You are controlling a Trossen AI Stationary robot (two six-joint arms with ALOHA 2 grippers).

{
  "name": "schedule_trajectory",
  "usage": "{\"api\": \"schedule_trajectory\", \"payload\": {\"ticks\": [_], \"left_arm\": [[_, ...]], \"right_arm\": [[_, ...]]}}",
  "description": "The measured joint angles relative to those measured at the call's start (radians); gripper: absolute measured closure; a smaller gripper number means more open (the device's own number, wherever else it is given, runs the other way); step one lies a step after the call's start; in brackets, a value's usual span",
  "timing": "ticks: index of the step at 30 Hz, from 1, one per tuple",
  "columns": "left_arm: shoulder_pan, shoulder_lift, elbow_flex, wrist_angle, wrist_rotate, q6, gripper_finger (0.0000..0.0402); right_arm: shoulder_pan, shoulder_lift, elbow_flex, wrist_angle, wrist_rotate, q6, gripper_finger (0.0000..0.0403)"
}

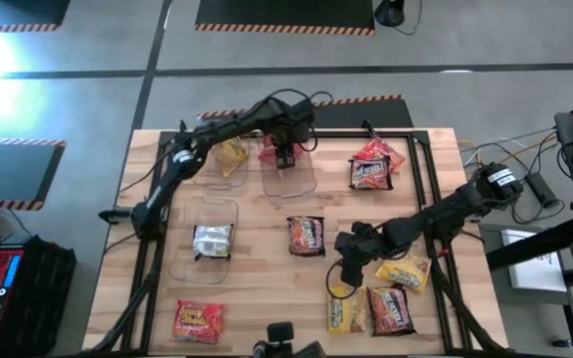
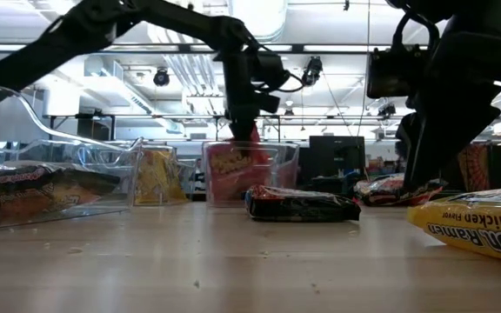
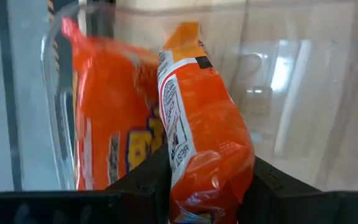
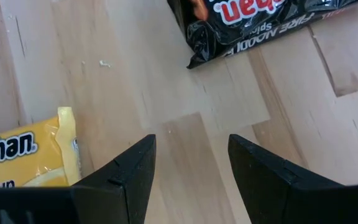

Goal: Sort Maruchan noodles
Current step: Put the orange noodle pack into the top right transparent bin

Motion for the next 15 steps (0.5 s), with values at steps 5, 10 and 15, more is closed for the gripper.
{"api": "schedule_trajectory", "payload": {"ticks": [5, 10, 15], "left_arm": [[0.003, 0.018, 0.017, 0.019, 0.030, -0.003, 0.0293], [0.003, 0.018, 0.003, -0.001, 0.023, -0.029, 0.0282], [0.003, 0.018, 0.008, -0.004, -0.047, -0.047, 0.0259]], "right_arm": [[0.000, 0.000, 0.000, -0.003, 0.000, 0.005, 0.0211], [0.000, 0.000, 0.000, -0.016, -0.001, 0.002, 0.0211], [0.000, 0.000, 0.000, -0.033, -0.001, -0.008, 0.0211]]}}
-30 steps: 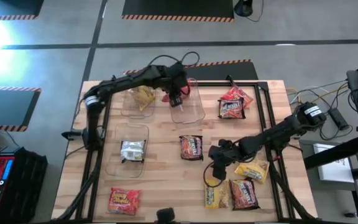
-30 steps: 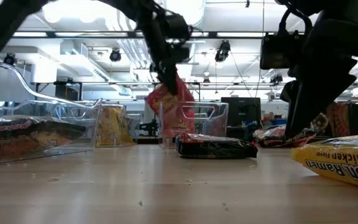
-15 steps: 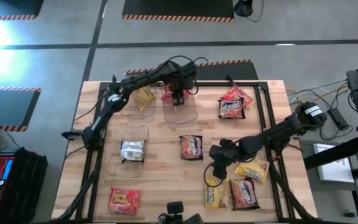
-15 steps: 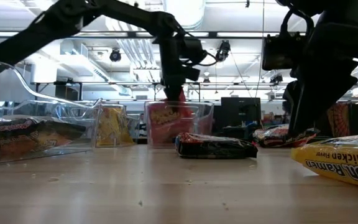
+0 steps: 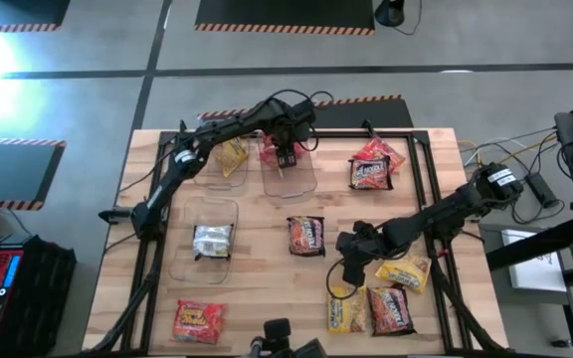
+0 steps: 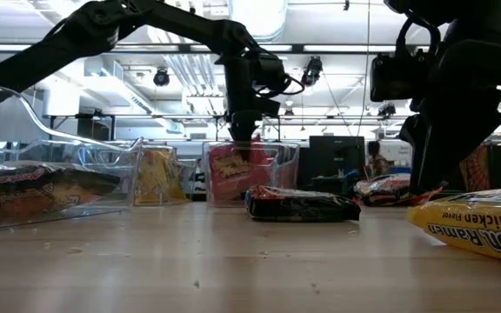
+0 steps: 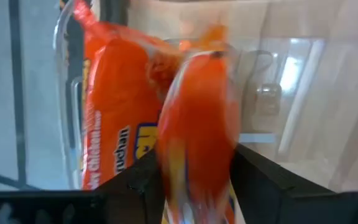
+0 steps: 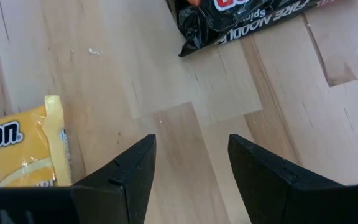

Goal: Sort Maruchan noodles
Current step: Put the orange noodle pack into the top right transparent bin, then put the black noodle pack into the bottom transparent bin

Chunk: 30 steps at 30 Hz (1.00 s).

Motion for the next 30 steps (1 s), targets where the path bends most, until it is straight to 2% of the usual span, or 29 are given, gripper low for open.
{"api": "schedule_trajectory", "payload": {"ticks": [9, 11, 18, 20, 22, 24, 30], "left_arm": [[0.000, 0.000, 0.053, -0.018, -0.098, 0.003, 0.0234], [0.000, -0.001, 0.083, -0.025, -0.104, 0.003, 0.0233], [-0.003, -0.082, 0.073, 0.000, -0.107, -0.045, 0.0233], [-0.004, -0.105, 0.072, 0.000, -0.030, -0.096, 0.0233], [-0.007, -0.128, 0.071, -0.003, 0.107, -0.138, 0.0233], [-0.021, -0.150, 0.068, -0.007, 0.197, -0.171, 0.0233], [-0.134, -0.212, 0.039, -0.079, 0.213, -0.227, 0.0233]], "right_arm": [[0.000, 0.000, 0.000, 0.001, -0.002, 0.001, 0.0211], [0.000, 0.000, 0.000, 0.001, -0.002, 0.009, 0.0211], [0.000, 0.000, 0.000, 0.003, -0.002, 0.024, 0.0211], [0.000, 0.000, 0.000, 0.002, -0.002, 0.036, 0.0211], [0.002, 0.000, 0.000, 0.003, -0.002, 0.046, 0.0211], [0.009, 0.000, 0.000, 0.005, 0.000, 0.052, 0.0211], [0.044, 0.000, -0.003, 0.012, 0.040, 0.089, 0.0211]]}}
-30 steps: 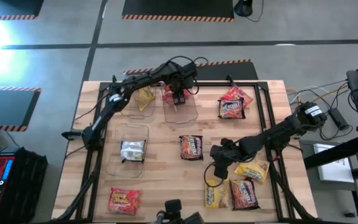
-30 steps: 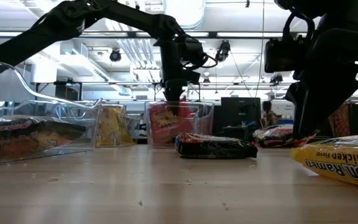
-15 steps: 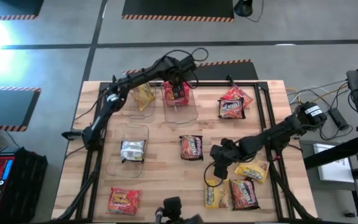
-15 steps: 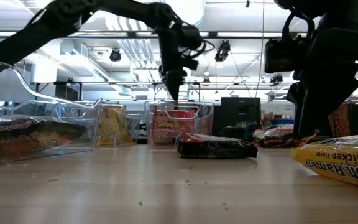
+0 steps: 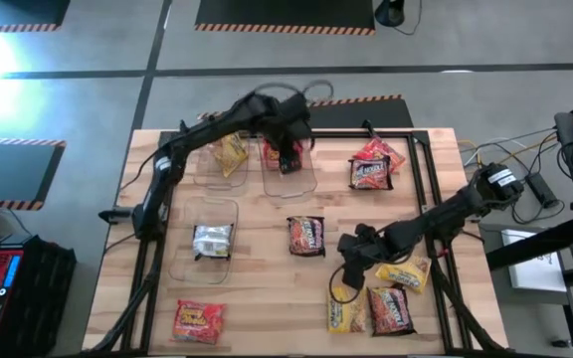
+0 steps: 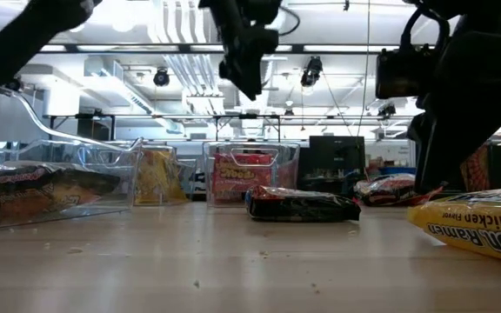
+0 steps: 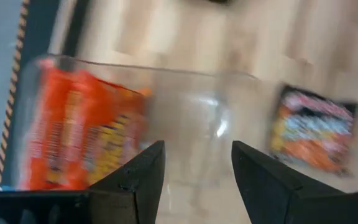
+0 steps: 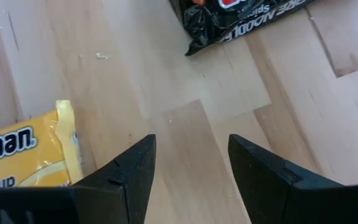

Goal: Sort Maruchan noodles
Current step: Put the black noodle pack into the bottom transparent bin

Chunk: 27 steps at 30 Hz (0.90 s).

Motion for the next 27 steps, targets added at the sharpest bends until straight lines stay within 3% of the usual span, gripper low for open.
{"api": "schedule_trajectory", "payload": {"ticks": [3, 7, 12, 18, 22, 27], "left_arm": [[-0.086, -0.064, -0.101, -0.004, -0.063, -0.040, 0.0233], [-0.194, -0.212, -0.377, 0.096, -0.121, -0.150, 0.0233], [-0.343, -0.431, -0.795, 0.455, -0.115, -0.406, 0.0233], [-0.504, -0.601, -1.203, 1.061, -0.132, -0.751, 0.0233], [-0.575, -0.624, -1.371, 1.312, -0.211, -0.853, 0.0233], [-0.615, -0.597, -1.469, 1.463, -0.277, -0.893, 0.0233]], "right_arm": [[0.025, 0.000, -0.009, 0.001, 0.027, 0.014, 0.0211], [0.048, 0.000, -0.029, 0.036, 0.065, 0.021, 0.0211], [0.042, 0.000, -0.070, 0.199, 0.094, 0.016, 0.0211], [0.002, 0.000, -0.091, 0.316, 0.199, 0.061, 0.0211], [-0.018, 0.001, -0.093, 0.389, 0.274, 0.067, 0.0211], [-0.022, 0.032, -0.093, 0.457, 0.325, 0.067, 0.0211]]}}
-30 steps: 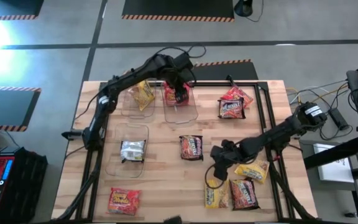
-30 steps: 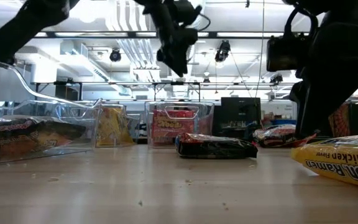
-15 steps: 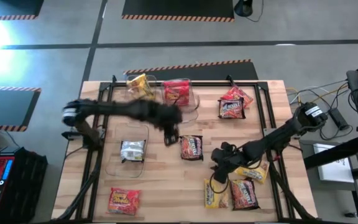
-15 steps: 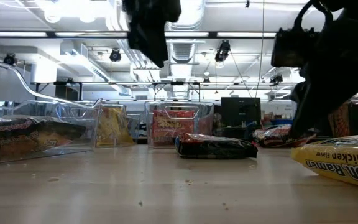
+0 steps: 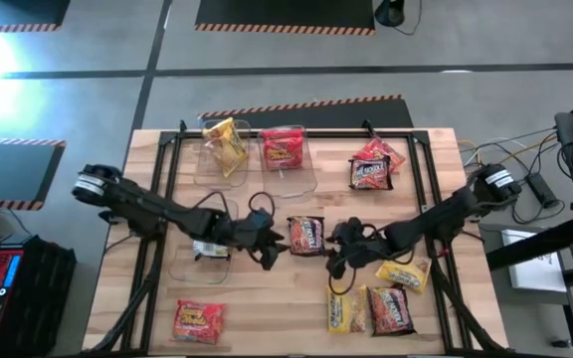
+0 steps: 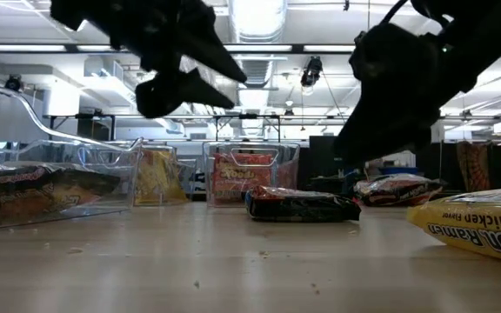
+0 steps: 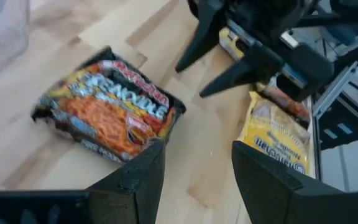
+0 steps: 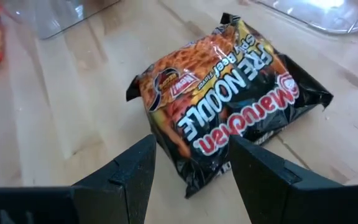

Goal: Sort Maruchan noodles
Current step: Put the black noodle pack into the bottom transparent bin

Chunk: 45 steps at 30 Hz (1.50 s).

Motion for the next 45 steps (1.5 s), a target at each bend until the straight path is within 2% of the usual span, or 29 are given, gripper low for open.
{"api": "schedule_trajectory", "payload": {"ticks": [6, 12, 18, 22, 31, 38, 45], "left_arm": [[-0.021, 0.041, -0.008, 0.044, -0.061, -0.003, 0.0233], [-0.024, 0.112, -0.007, 0.078, -0.070, -0.195, 0.0233], [-0.015, 0.220, -0.007, 0.203, -0.067, -0.323, 0.0233], [0.007, 0.266, -0.007, 0.225, -0.059, -0.402, 0.0233], [0.028, 0.263, -0.007, 0.213, -0.043, -0.422, 0.0233], [0.029, 0.260, -0.007, 0.181, -0.024, -0.424, 0.0233], [0.030, 0.260, -0.007, 0.161, -0.024, -0.422, 0.0233]], "right_arm": [[0.000, 0.089, 0.001, 0.060, 0.002, 0.039, 0.0211], [-0.001, 0.144, 0.001, 0.073, 0.000, 0.137, 0.0211], [0.000, 0.129, 0.001, 0.070, -0.002, 0.130, 0.0211], [-0.001, 0.145, 0.001, 0.067, -0.044, 0.112, 0.0211], [0.000, 0.211, 0.003, 0.075, -0.044, 0.109, 0.0211], [0.034, 0.101, 0.011, 0.062, -0.068, 0.057, 0.0211], [0.012, 0.072, 0.011, 0.101, -0.008, -0.003, 0.0211]]}}
